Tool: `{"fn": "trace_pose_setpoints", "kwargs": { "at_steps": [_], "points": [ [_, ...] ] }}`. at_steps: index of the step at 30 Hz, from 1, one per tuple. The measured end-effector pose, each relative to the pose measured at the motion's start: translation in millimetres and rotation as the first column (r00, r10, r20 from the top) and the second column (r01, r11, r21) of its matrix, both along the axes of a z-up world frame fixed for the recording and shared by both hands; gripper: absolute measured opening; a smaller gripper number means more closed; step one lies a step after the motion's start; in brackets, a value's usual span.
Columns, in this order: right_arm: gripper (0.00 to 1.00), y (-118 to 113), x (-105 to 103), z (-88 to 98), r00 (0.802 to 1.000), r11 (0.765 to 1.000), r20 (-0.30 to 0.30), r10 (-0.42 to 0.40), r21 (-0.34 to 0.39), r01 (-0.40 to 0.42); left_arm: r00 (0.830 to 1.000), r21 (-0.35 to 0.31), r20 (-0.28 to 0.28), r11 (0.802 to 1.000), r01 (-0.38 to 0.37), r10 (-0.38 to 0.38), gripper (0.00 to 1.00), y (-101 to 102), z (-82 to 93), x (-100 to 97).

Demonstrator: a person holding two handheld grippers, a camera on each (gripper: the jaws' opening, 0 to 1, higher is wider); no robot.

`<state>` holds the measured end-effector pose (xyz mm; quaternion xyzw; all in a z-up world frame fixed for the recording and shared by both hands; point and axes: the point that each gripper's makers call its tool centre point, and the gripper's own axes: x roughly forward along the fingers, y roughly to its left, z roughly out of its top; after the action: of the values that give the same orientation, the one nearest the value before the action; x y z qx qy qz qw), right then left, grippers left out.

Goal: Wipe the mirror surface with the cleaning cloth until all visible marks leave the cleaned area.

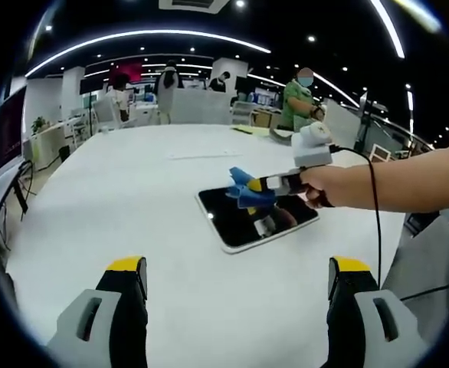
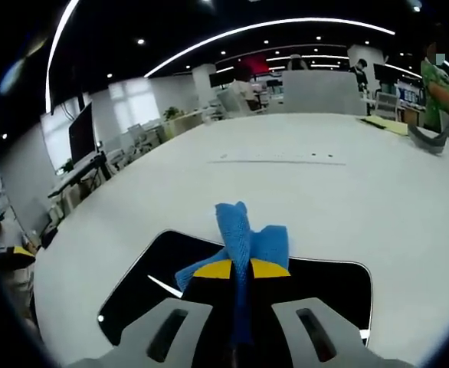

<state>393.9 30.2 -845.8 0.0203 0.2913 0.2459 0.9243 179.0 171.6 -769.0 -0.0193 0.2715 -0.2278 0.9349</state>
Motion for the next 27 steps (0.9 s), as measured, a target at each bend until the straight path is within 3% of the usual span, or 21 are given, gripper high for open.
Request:
{"fn": "trace_pose_setpoints", "kwargs": {
  "at_steps": [16,27],
  "points": [
    [0.02,-27.5,0.8,-1.4,0.999,0.999,-0.004,-0.043,0.008,0.043,1.0,0.003,0.0,1.0,0.012,-0.012,0.99,-4.5,1.0,1.5],
    [0.02,-30.3,0.9,-2.5,0.999,0.999,0.0,-0.052,0.01,0.052,1.0,0.003,-0.002,1.0,0.016,-0.016,0.99,-6.2,-0.4,1.4]
  ]
}}
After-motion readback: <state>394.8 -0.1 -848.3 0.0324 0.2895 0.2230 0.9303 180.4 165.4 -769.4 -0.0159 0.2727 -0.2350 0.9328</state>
